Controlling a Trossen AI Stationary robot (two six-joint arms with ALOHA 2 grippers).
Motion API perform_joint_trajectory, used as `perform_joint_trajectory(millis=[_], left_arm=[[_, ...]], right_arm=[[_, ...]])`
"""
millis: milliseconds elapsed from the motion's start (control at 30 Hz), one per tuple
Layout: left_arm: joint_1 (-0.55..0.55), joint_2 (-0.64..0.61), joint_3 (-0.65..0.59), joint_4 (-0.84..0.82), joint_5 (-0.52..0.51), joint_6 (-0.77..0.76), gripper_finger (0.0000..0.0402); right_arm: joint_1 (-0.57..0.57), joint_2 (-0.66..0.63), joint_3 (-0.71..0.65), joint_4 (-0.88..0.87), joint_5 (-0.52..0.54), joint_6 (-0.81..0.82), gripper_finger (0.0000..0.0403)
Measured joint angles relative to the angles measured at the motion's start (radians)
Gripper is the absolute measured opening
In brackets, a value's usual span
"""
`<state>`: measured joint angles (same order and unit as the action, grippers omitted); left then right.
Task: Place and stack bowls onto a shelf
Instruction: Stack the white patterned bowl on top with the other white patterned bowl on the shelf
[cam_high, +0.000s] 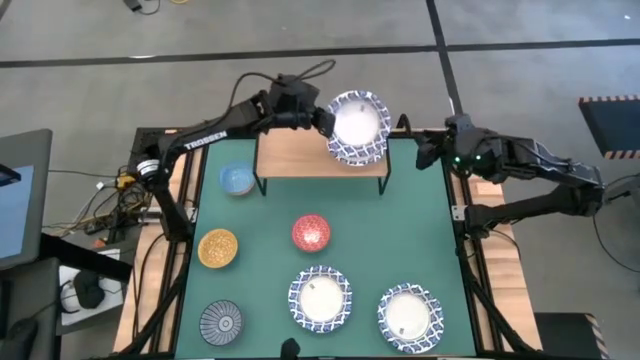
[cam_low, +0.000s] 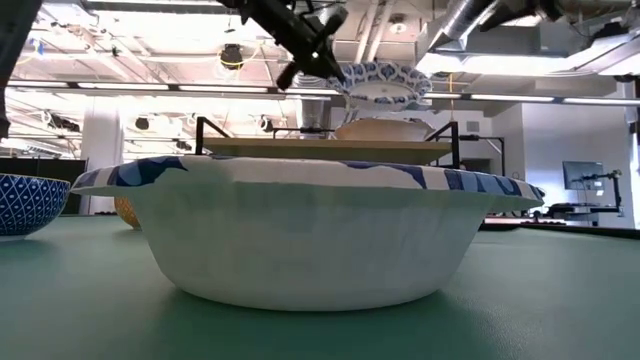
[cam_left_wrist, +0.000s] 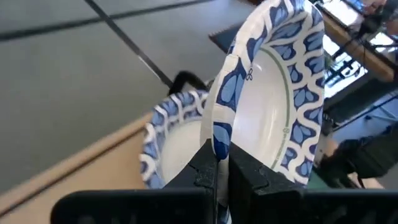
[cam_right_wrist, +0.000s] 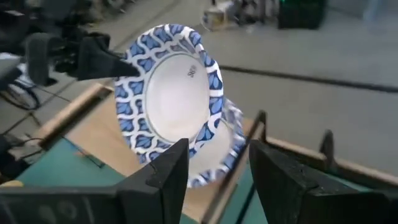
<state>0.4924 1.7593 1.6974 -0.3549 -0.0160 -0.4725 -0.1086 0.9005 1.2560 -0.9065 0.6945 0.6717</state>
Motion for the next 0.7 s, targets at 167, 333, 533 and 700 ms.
perform_joint_trajectory(millis=[167, 333, 533, 700], left_arm=[[0.004, 0.042, 0.0, -0.023, 0.043, -0.065, 0.002], [0.017, 0.053, 0.001, -0.027, 0.065, -0.092, 0.0088], [0.021, 0.057, -0.001, -0.042, 0.06, -0.105, 0.0187], [0.017, 0.054, 0.0, -0.067, 0.028, -0.042, 0.0218]], right_arm=[[-0.024, 0.003, 0.0, -0.08, -0.069, 0.077, 0.0196], [-0.023, 0.003, 0.0, -0.085, -0.092, 0.084, 0.0196], [-0.022, 0.003, 0.0, -0.089, -0.107, 0.083, 0.0196], [-0.015, 0.003, 0.0, -0.17, -0.181, 0.093, 0.0196]])
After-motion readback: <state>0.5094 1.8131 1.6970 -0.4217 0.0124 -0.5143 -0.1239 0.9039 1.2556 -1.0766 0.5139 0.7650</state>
